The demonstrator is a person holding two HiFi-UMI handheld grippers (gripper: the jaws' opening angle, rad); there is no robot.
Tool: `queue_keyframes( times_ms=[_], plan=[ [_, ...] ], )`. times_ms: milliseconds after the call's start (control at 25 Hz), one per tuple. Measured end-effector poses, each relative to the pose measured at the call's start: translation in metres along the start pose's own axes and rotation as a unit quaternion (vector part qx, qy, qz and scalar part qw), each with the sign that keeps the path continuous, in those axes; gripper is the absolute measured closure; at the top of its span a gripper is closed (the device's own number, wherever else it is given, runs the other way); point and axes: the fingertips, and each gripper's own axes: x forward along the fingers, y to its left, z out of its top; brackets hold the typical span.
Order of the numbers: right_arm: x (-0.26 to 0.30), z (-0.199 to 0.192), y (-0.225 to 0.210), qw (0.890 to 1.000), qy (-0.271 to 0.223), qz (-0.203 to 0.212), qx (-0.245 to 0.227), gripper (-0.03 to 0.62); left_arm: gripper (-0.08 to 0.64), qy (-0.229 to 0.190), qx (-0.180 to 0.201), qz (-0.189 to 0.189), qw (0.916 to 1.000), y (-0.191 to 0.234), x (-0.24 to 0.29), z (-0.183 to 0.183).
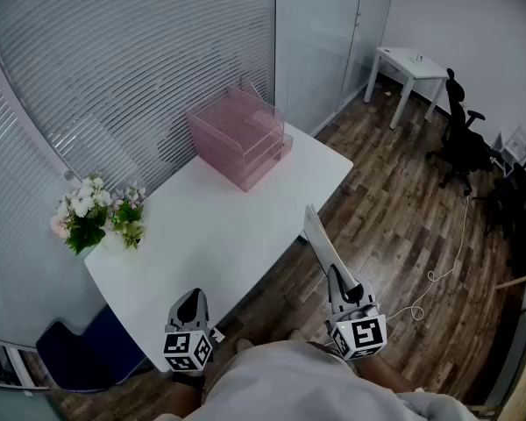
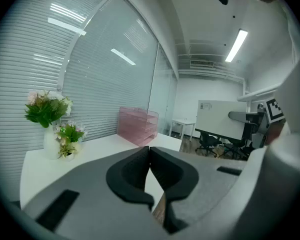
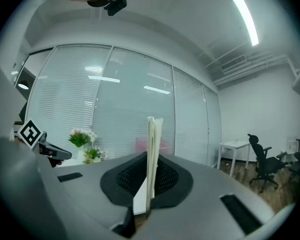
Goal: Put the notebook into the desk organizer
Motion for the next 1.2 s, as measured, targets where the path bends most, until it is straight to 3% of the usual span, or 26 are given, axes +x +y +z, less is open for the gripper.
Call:
queue_keyframes(
  times_ms=[640, 1000, 1200],
  plan=[
    [0.002, 0.0, -0.024, 1.0, -0.008, 0.002, 0.015, 0.569, 0.551, 0.009, 0.003, 0.002, 1.0, -0.02, 0.016, -0.001],
    [-0.002, -0.011, -0.054, 1.0, -0.006, 0.022, 0.011, 0.569, 0.551, 0.016, -0.001, 0.008, 0.9998, -0.056, 0.03, -0.01],
    [0.007, -0.021, -0.065, 0.999, 0.006, 0.037, 0.016, 0.569, 0.551, 0.042, -0.013, 0.017, 0.9989, -0.071, 0.028, -0.03]
  ],
)
